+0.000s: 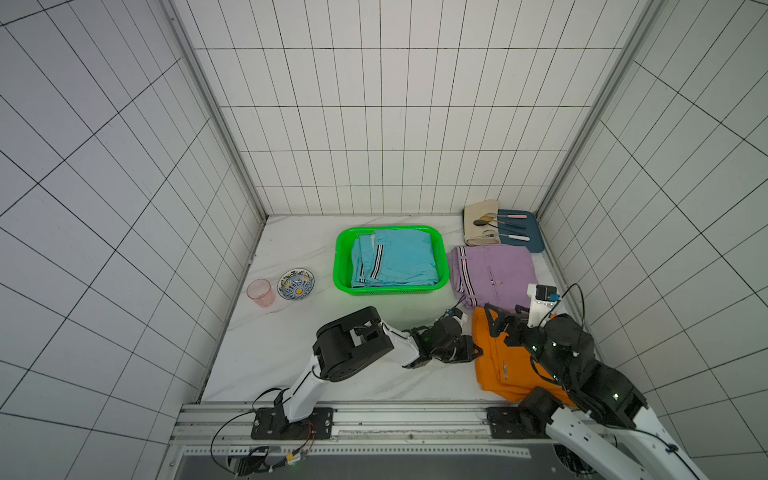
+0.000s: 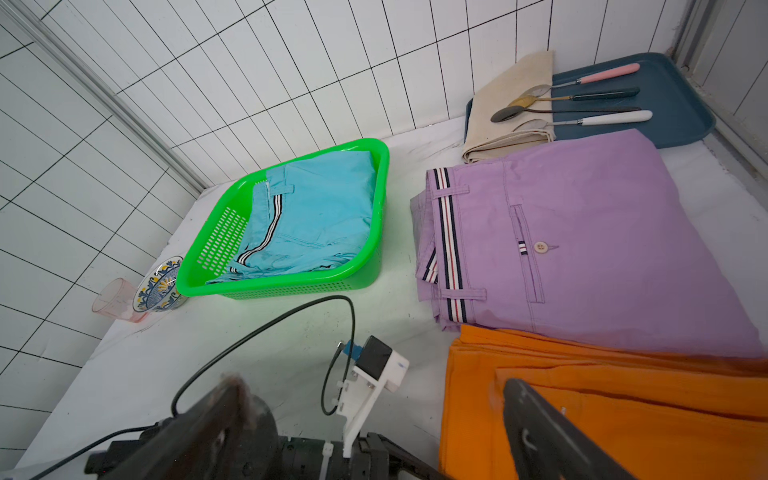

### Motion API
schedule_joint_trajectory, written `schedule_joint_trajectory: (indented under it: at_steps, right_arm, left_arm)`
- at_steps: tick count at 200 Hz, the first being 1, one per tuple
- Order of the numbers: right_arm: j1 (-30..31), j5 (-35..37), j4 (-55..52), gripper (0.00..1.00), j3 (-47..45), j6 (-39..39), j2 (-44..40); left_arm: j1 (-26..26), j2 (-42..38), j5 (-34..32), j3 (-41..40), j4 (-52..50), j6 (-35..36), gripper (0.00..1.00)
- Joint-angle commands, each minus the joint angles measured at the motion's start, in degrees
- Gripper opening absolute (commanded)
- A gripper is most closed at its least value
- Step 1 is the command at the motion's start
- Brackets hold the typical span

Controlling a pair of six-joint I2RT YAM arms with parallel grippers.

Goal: Put the folded long pants in the basket
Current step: Pick up the long pant at the center of the board.

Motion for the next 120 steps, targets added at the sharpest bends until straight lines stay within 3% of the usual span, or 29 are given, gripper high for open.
schedule_joint_trajectory:
  at_steps: [1, 21, 61, 120]
  right_arm:
    - [0.2, 0.8, 0.2, 0.99, -1.3, 0.0, 0.2]
    - [0.2, -0.6, 2.3, 0.99, -2.5, -0.1, 0.5]
    - [0.2, -3.7, 8.8, 0.99, -6.3, 0.7, 4.9]
    - [0.2, -8.9, 24.9, 0.99, -19.2, 5.3, 13.2]
  left_arm:
    - [4.2, -7.7, -1.7, -10.9, -4.9, 0.7, 0.0]
    - [7.7, -17.9, -2.0, -17.9, -9.7, 3.1, 0.0]
    - [14.2, -32.6, -3.0, -21.9, -29.5, 10.0, 0.0]
    - [23.9, -48.4, -4.1, -27.6, -41.2, 15.5, 0.0]
